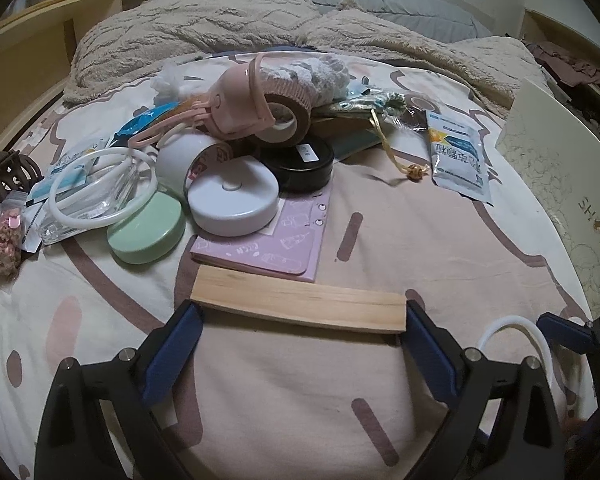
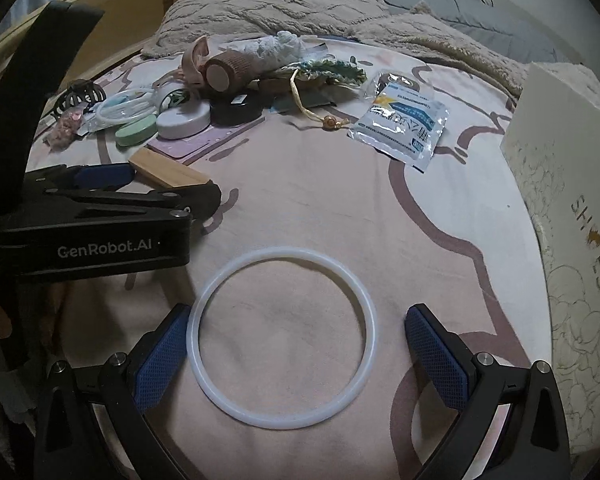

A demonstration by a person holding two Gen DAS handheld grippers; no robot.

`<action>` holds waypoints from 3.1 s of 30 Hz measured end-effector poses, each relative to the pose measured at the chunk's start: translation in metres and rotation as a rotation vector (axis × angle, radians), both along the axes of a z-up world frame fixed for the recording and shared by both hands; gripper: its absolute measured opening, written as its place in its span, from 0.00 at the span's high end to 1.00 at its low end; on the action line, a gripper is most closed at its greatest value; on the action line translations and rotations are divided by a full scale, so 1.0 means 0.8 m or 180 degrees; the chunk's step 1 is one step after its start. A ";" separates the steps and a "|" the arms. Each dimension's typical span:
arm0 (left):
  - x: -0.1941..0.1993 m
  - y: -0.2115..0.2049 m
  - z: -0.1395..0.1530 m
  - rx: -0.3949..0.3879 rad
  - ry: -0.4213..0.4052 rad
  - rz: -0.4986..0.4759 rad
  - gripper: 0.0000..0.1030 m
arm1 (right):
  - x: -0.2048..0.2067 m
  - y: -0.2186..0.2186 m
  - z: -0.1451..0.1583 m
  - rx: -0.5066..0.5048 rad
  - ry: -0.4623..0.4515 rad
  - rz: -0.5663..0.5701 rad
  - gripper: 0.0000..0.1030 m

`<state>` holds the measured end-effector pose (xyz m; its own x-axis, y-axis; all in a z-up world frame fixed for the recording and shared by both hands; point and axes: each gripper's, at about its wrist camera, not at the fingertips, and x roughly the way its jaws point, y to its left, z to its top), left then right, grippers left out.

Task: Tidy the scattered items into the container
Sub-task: 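Lift the wooden stick with the left gripper while the right gripper grasps the white ring, then carry the wooden stick and white ring over the SHOES box with both grippers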

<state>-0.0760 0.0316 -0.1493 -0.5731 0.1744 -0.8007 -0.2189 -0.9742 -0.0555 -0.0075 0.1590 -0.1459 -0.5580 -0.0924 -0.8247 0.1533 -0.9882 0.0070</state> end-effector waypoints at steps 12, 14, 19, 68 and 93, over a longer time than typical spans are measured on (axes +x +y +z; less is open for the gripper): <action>0.006 -0.008 0.006 0.0091 0.0070 0.0077 0.05 | 0.003 0.002 0.010 -0.0097 0.0107 -0.0030 0.18; 0.007 -0.009 0.008 0.0102 0.0081 0.0097 0.05 | 0.003 0.003 0.010 -0.0110 0.0110 -0.0034 0.18; 0.012 -0.012 0.013 0.0116 0.0129 0.0125 0.05 | 0.003 0.003 0.012 -0.0114 0.0115 -0.0053 0.18; 0.041 -0.026 0.046 0.0146 0.0448 0.0288 0.05 | 0.016 0.035 0.071 -0.0163 0.0591 -0.0395 0.18; 0.060 0.007 0.091 0.0212 0.0700 0.0045 0.04 | -0.001 0.111 0.239 -0.0116 0.1638 -0.0832 0.18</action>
<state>-0.0281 0.0370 -0.0768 -0.7353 0.2134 -0.6432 -0.2193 -0.9730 -0.0722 -0.0080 0.2480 0.0450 -0.8946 0.0792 -0.4398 -0.1033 -0.9942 0.0309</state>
